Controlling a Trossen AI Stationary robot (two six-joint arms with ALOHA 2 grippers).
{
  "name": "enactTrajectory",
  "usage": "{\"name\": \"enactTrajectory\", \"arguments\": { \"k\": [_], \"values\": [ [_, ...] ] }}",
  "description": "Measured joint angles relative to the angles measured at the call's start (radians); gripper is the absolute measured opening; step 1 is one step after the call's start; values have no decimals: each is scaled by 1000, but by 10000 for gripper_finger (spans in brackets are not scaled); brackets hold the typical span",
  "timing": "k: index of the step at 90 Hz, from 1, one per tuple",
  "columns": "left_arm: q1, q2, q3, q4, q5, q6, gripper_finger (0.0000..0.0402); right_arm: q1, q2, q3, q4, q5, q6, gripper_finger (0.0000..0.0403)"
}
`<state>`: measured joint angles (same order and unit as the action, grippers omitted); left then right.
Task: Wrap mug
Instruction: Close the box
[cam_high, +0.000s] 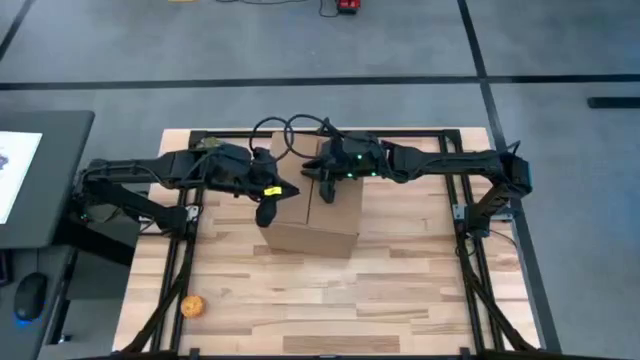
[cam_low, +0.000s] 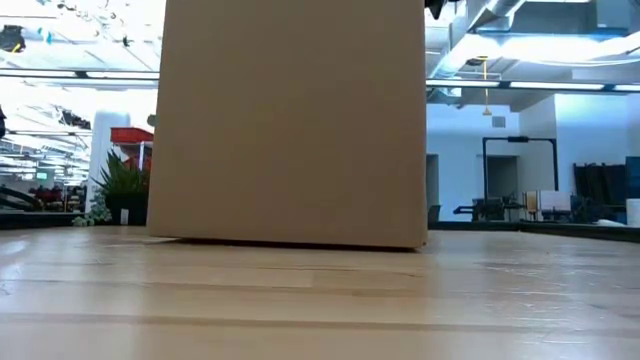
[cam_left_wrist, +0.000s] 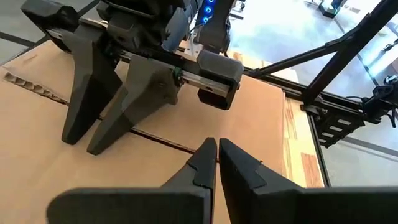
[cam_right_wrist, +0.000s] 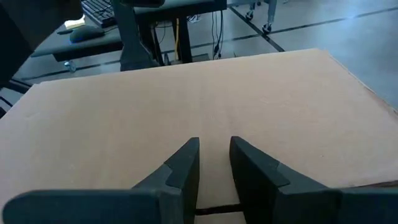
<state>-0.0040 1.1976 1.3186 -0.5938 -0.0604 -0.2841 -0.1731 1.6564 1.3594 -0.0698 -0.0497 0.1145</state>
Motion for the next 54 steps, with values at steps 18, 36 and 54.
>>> {"name": "enactTrajectory", "arguments": {
  "k": [18, 36, 54],
  "values": [
    [0, 0, 0, -36, -55, 13, 0, -29, -2, 3, -47, -53, 30, 81],
    [0, 0, 0, -55, -91, 33, 0, -109, -2, 3, -53, -69, 16, 81],
    [0, 0, 0, -50, -119, 52, 0, -189, -2, 2, -55, -68, 7, 81]
  ]
}}
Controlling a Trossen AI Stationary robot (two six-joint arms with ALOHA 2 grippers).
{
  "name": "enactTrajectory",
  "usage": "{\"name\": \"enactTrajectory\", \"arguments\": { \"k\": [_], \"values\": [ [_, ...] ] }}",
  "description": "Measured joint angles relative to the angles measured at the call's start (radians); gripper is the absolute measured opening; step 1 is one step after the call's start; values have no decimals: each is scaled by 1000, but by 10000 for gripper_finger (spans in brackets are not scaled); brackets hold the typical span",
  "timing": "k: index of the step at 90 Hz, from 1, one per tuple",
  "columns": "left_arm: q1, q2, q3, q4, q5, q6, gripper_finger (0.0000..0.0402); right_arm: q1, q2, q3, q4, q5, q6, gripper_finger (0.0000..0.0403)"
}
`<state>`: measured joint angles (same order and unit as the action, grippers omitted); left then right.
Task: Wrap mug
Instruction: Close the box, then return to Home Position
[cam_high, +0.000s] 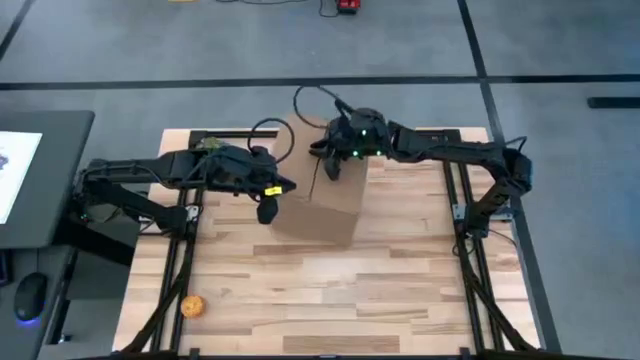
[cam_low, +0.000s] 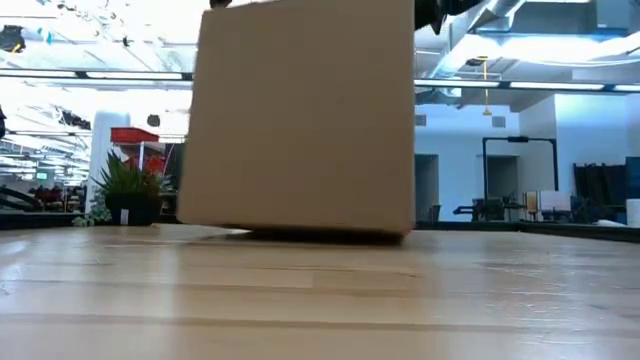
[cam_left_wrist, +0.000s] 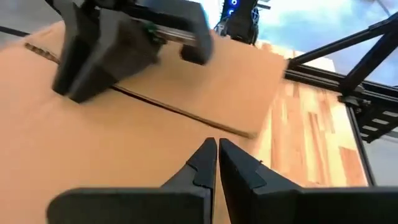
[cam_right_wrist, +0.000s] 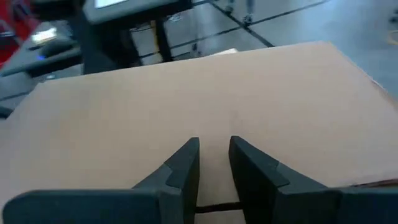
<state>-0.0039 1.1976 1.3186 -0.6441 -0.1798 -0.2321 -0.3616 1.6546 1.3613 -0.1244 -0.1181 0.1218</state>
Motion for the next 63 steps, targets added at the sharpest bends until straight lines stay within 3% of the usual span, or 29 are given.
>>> {"name": "enactTrajectory", "arguments": {
  "k": [33, 63],
  "values": [
    [1, -36, 0, 117, -18, 30, 0, 27, -54, 157, -136, -40, -14, 81],
    [1, -236, 0, 97, -76, 72, 0, 101, -308, 204, -455, -43, -22, 81]
  ]
}}
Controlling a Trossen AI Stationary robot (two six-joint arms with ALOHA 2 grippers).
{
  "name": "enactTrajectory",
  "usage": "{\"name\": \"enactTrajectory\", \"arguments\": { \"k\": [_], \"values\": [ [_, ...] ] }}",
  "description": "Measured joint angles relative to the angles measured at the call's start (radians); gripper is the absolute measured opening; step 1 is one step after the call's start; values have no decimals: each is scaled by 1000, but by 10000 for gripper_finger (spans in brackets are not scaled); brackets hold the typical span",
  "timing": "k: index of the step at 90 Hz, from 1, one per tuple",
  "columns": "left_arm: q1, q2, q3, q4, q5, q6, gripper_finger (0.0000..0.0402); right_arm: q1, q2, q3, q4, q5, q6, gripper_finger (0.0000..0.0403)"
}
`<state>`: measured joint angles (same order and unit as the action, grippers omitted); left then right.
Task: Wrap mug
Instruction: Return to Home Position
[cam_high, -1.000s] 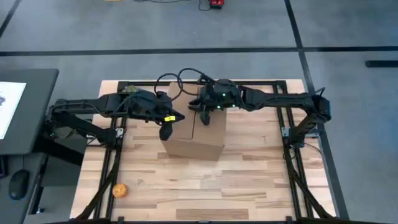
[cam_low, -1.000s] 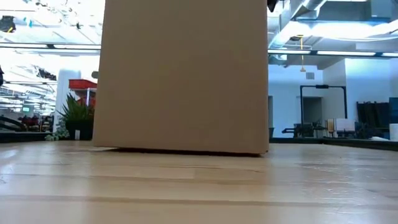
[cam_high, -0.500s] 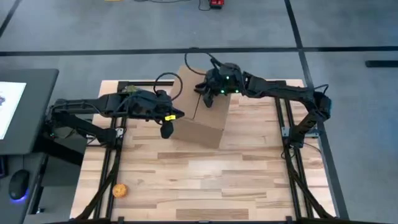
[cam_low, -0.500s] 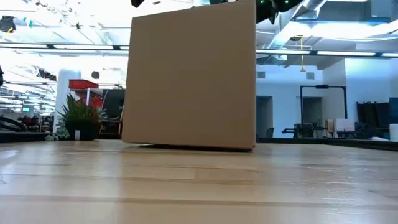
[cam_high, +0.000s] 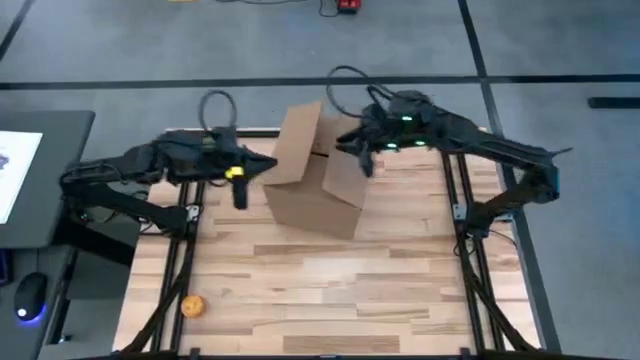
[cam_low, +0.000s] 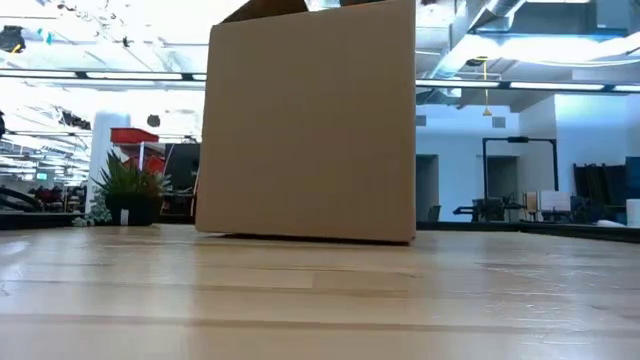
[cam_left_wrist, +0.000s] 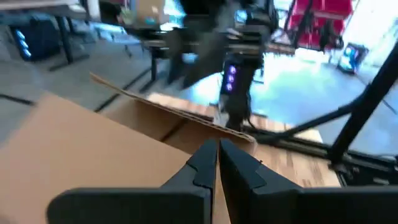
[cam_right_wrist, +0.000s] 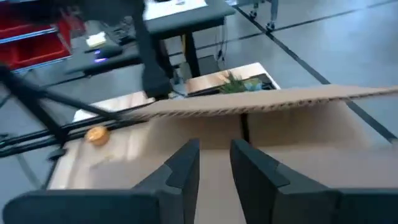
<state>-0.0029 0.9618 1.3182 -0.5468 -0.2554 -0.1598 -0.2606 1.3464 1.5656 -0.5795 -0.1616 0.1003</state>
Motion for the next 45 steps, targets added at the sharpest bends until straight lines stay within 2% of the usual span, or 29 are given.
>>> {"name": "enactTrajectory", "arguments": {
  "k": [10, 21, 32, 45],
  "values": [
    [0, -73, -1, -64, -4, 16, 0, 43, -100, -40, -93, 0, 3, 81],
    [0, -168, -64, -71, -6, 7, 0, 80, -224, -180, -90, 0, 85, 81],
    [0, -280, -182, -45, -30, -40, 0, 84, -376, -363, -36, 2, 174, 81],
    [0, -417, -371, 80, -31, -95, 0, 68, -551, -573, 92, 5, 247, 81]
  ]
}}
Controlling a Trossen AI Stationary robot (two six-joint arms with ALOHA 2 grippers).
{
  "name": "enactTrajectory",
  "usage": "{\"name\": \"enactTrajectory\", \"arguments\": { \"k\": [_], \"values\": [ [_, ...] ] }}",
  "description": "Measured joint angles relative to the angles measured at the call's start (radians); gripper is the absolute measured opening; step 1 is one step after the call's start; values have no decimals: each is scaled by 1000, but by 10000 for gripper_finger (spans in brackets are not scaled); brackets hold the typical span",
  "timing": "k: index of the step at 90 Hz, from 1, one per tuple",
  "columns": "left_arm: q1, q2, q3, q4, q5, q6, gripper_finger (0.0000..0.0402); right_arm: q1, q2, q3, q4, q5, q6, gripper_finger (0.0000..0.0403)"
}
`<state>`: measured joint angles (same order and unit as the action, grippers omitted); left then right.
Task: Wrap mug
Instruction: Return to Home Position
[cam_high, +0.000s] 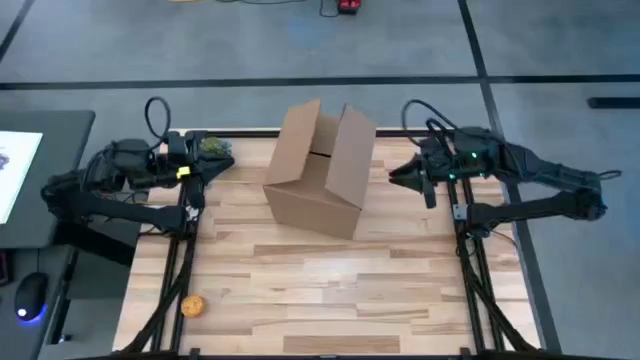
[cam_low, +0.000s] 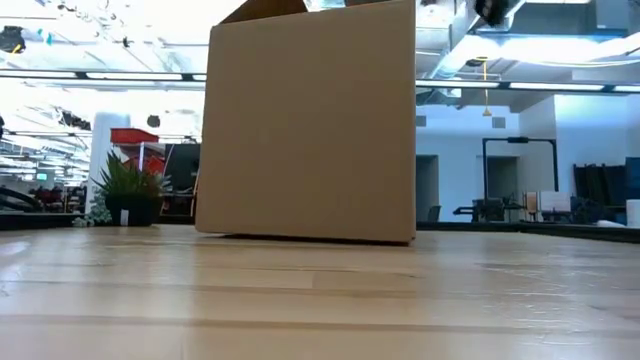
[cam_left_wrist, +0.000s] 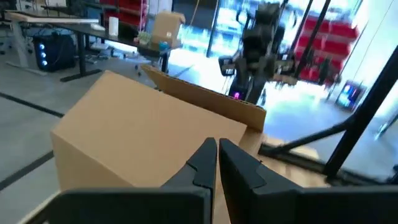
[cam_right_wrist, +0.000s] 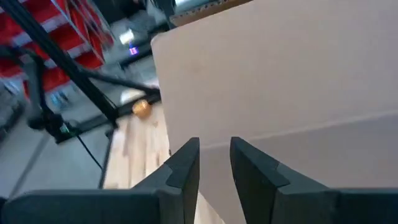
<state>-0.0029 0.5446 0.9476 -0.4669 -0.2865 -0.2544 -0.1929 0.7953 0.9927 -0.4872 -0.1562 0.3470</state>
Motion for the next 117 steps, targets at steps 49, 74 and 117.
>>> {"name": "enactTrajectory", "arguments": {
  "k": [49, 74, 117],
  "values": [
    [5, -327, -672, 535, -2, -155, 0, -151, -485, -740, 560, -72, 261, 81],
    [5, -540, -753, 302, 5, -195, 0, -179, -624, -899, 588, -86, 308, 81],
    [5, -491, -931, 524, -29, -188, 0, -244, -754, -984, 544, -78, 266, 81]
  ]
}}
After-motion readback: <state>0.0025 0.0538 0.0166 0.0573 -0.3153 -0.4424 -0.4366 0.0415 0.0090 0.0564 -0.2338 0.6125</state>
